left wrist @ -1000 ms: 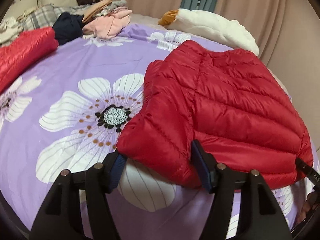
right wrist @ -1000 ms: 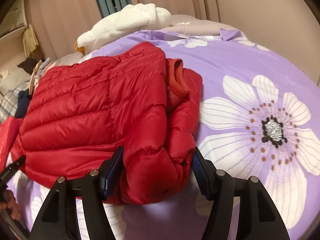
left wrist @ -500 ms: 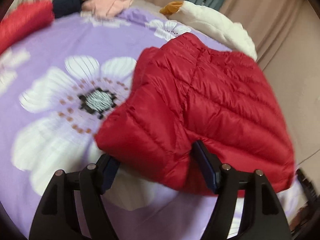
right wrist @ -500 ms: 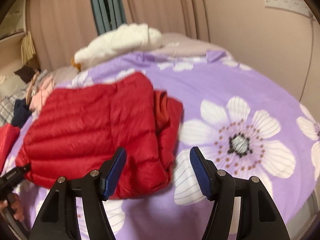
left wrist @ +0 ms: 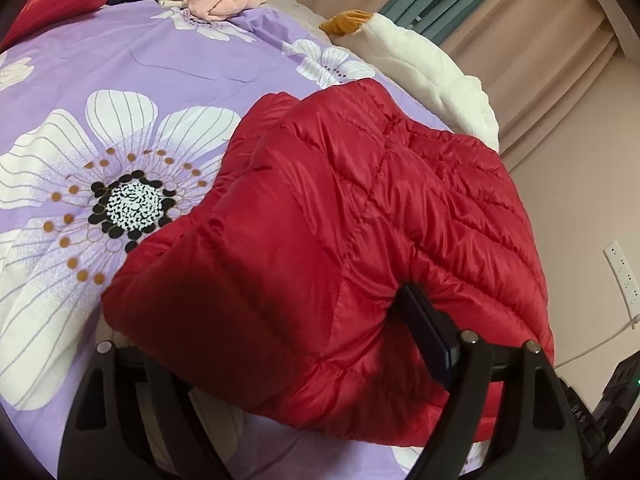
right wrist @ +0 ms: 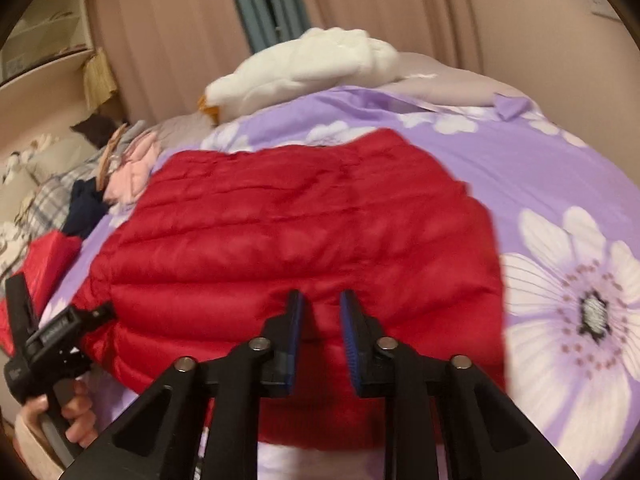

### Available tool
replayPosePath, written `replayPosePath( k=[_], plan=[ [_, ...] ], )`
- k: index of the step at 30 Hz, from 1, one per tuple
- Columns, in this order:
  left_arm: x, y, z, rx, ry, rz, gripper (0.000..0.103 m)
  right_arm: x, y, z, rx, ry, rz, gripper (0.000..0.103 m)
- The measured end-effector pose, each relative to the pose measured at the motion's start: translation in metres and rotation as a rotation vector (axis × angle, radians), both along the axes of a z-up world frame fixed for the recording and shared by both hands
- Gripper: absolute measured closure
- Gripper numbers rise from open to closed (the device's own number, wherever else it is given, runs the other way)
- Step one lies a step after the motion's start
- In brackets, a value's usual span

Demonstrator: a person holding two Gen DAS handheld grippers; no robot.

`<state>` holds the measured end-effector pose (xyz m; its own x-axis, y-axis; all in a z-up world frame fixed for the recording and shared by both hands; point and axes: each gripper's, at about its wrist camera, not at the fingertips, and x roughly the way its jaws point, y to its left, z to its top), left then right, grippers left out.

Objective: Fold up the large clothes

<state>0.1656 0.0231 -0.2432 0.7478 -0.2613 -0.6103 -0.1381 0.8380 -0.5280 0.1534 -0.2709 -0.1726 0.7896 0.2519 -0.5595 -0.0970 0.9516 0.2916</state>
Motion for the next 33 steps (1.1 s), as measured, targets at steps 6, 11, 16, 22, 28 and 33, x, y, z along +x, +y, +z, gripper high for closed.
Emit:
replayPosePath(
  k=[6,11,16,22,28,33],
  plan=[
    [0.005,0.008,-0.003,-0.042,-0.026,0.015,0.012,0.012,0.003,-0.02,0.026,0.041,0.027,0.083],
    [0.026,-0.003,-0.002,0.006,-0.011,-0.005,0.01,0.018,0.021,-0.043,-0.124,0.095,0.021,0.095],
    [0.048,0.001,-0.005,-0.051,0.014,-0.061,0.017,0.022,0.018,-0.046,-0.108,0.12,0.046,0.095],
    [0.042,0.003,0.006,-0.124,-0.028,-0.097,0.055,0.025,0.021,-0.042,-0.138,0.122,0.043,0.095],
    [0.006,-0.069,0.044,0.379,-0.25,-0.144,0.065,0.028,0.014,-0.042,-0.072,0.126,0.043,0.095],
    [-0.01,-0.086,0.063,0.406,-0.327,-0.182,0.064,0.029,0.0,-0.046,0.015,0.134,0.061,0.095]
  ],
)
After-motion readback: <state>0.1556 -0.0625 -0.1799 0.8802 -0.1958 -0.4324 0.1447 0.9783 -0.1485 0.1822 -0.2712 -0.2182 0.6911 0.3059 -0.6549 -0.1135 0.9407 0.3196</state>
